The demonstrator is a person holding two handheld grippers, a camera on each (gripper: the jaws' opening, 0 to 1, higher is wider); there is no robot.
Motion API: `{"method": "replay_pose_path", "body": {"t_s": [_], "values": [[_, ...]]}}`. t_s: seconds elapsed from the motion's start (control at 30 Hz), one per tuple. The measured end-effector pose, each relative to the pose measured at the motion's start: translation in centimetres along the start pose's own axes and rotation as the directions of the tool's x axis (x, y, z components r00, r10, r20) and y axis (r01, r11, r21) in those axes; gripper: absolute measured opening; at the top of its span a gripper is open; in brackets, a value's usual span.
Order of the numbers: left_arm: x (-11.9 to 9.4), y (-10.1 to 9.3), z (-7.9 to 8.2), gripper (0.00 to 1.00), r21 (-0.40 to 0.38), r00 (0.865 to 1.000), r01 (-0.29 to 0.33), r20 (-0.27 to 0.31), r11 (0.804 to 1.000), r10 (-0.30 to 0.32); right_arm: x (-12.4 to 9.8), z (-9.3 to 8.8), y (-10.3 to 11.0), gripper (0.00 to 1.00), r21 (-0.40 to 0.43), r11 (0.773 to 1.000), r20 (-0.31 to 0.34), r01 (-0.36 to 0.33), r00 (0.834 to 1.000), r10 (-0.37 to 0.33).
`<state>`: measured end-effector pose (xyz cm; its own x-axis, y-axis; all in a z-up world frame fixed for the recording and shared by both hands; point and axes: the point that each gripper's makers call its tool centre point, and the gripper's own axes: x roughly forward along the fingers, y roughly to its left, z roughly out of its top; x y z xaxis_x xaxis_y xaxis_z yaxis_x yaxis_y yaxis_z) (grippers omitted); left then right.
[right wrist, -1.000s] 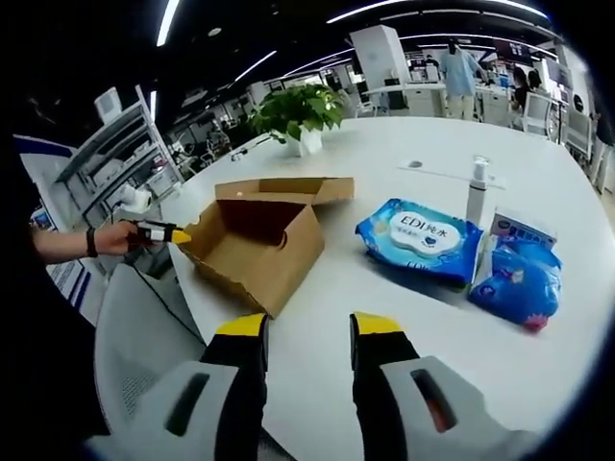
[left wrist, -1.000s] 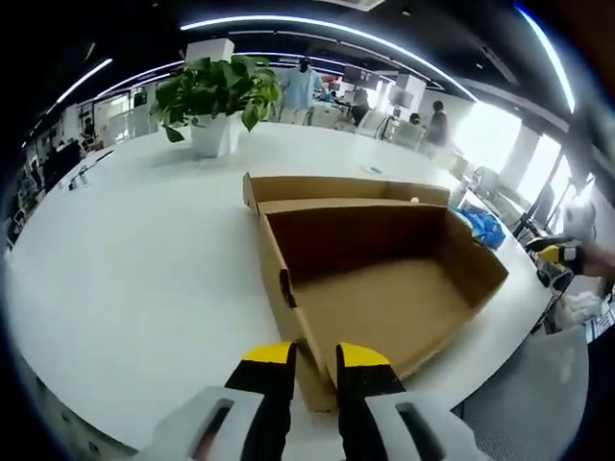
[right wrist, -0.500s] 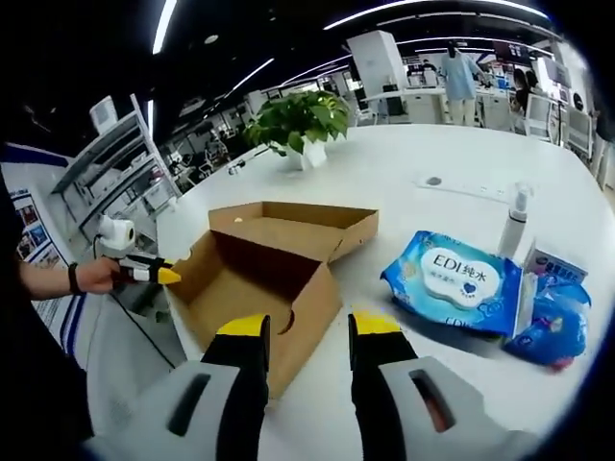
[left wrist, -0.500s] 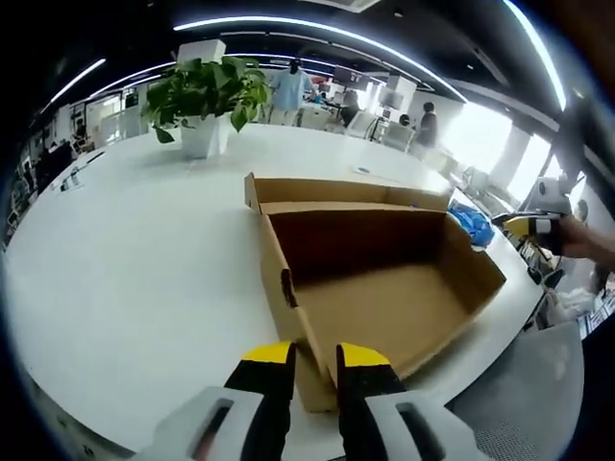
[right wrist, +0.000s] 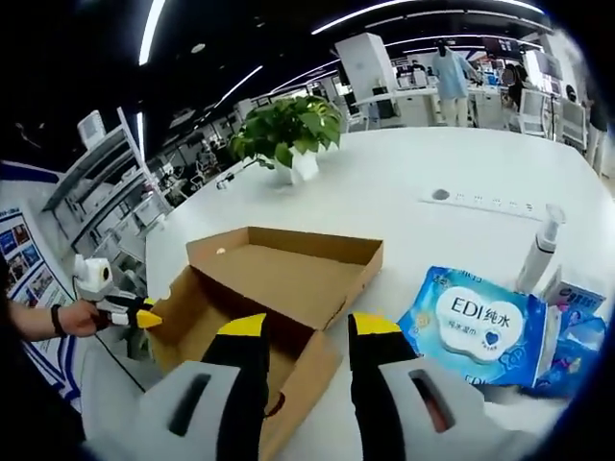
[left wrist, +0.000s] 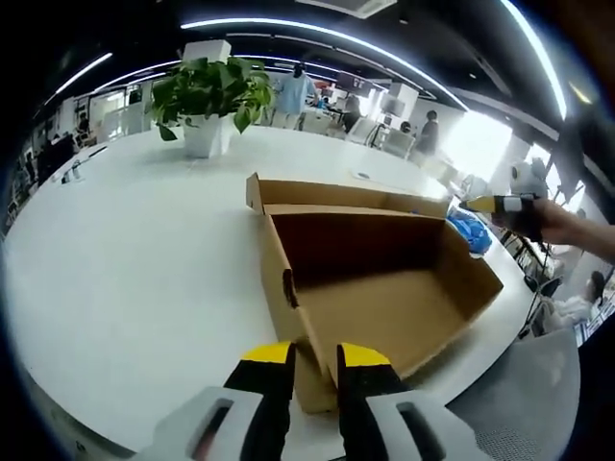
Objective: Operate the shoe box by opening the lid, removing the specified soft item, and placing it in the target area until the item is outside and the box remains undamaged.
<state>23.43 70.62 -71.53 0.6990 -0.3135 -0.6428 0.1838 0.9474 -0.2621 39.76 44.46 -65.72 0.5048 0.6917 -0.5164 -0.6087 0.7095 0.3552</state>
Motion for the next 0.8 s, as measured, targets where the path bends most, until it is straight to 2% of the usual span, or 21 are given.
{"method": "replay_pose_path", "body": {"t_s": [0.2,0.47,0.67,0.8], "values": [[0.1,0.0,0.0,0.17,-0.005,1.0,0.006,0.002,1.0,-0.006,1.5,0.9,-1.2,0.3,0.013,0.999,-0.01,0.032,0.999,-0.032],[0.2,0.1,0.0,0.17,-0.007,1.0,0.004,0.003,1.0,-0.004,4.0,1.1,-2.0,0.29,0.028,0.998,-0.039,0.05,0.998,-0.049],[0.2,0.1,-0.1,0.17,-0.007,1.0,0.005,-0.001,1.0,-0.005,5.8,1.6,-3.1,0.28,0.084,0.992,-0.034,0.09,0.996,-0.087],[0.2,0.1,-0.1,0.17,-0.009,1.0,0.004,-0.001,1.0,-0.004,7.2,1.6,-3.8,0.27,0.084,0.99,-0.063,0.11,0.992,-0.105]]}}
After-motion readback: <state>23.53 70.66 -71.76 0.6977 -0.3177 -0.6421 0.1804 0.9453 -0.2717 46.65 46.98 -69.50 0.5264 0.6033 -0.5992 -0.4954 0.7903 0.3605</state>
